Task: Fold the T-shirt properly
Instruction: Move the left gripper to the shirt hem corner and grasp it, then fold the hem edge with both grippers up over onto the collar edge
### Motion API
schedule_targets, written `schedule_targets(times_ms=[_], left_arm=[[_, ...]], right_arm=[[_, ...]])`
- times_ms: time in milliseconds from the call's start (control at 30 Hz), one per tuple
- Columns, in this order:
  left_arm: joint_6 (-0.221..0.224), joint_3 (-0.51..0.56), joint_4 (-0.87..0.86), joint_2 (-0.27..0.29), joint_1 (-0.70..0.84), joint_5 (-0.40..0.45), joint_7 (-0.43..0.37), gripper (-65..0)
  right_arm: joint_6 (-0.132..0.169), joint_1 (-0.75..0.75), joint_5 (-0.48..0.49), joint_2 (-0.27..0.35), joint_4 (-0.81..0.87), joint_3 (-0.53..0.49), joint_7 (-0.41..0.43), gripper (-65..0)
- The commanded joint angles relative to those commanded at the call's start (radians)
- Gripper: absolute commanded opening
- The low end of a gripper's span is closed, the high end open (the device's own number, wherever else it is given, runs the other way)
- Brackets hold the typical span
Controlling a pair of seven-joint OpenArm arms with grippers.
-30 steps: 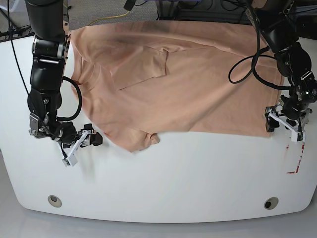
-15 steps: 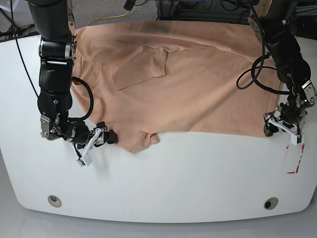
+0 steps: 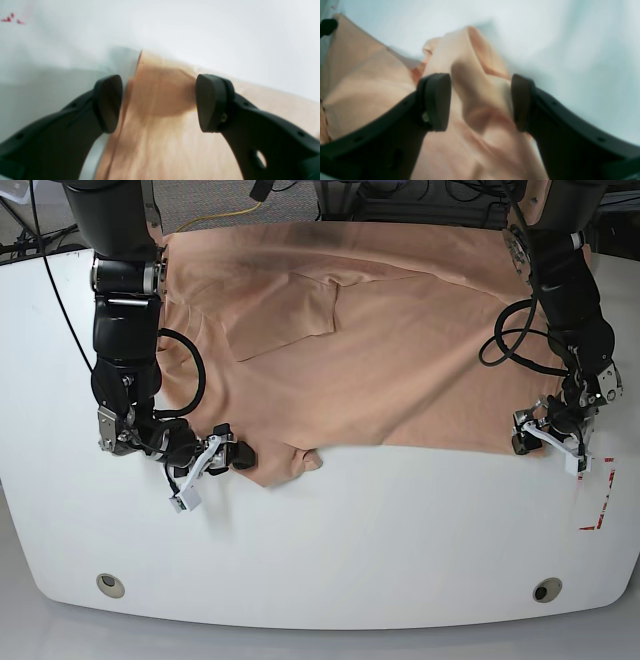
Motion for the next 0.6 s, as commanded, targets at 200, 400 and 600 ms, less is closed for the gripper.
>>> schedule_targets(times_ms=[200, 400, 600], left_arm=[[0.000, 0.000, -0.074, 0.000, -0.015, 0.017, -0.051, -21.7], [0.000, 0.000, -0.157, -0.002, -0.046, 0.017, -0.051, -25.0], [0.000, 0.009, -0.157, 0.000, -0.046, 0.055, -0.051, -59.2]], right_arm=[[0.000, 0.000, 0.000, 0.000, -0.011, -0.031, 0.057, -43.8], [0.000, 0.000, 0.000, 0.000, -0.011, -0.031, 0.061, -56.3], [0.000, 0.012, 0.000, 0.005, -0.008, -0.032, 0.061, -65.0]])
